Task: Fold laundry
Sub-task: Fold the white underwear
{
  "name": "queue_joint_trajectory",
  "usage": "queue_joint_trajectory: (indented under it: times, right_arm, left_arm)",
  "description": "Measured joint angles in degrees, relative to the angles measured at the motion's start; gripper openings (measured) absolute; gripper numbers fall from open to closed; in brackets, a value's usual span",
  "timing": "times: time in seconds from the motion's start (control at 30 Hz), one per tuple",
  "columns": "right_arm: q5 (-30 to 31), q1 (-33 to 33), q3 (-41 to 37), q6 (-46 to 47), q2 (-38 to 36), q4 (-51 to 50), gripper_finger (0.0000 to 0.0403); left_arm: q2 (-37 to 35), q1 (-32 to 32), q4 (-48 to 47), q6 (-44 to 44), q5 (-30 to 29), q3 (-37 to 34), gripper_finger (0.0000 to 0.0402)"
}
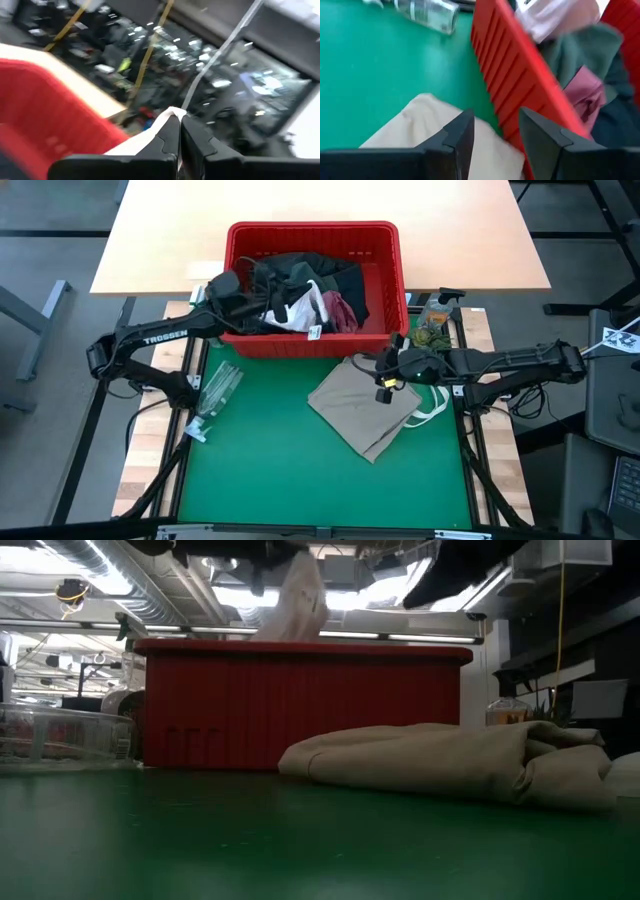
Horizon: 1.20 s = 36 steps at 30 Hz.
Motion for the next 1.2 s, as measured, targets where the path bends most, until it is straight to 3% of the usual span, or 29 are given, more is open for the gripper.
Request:
queue_joint_trajectory:
  times: [0.4,0.87,1.2]
  right_arm:
    - [2.9,0.0,9.5,-4.5,0.0,2.5,0.0156]
    - [-1.7,0.0,9.6,-4.5,4.5,11.5,0.0156]
    - [-1.2,0.0,9.6,-6.3,9.3,16.3,0.0156]
  left_arm:
    - [0.0,-6.2,4.1,-1.5,2.0,0.0,0.0000]
    - [0.0,-10.6,4.2,-1.0,1.9,0.0,0.0000]
    - [0.0,-10.8,4.0,-1.0,1.8,0.0,0.0000]
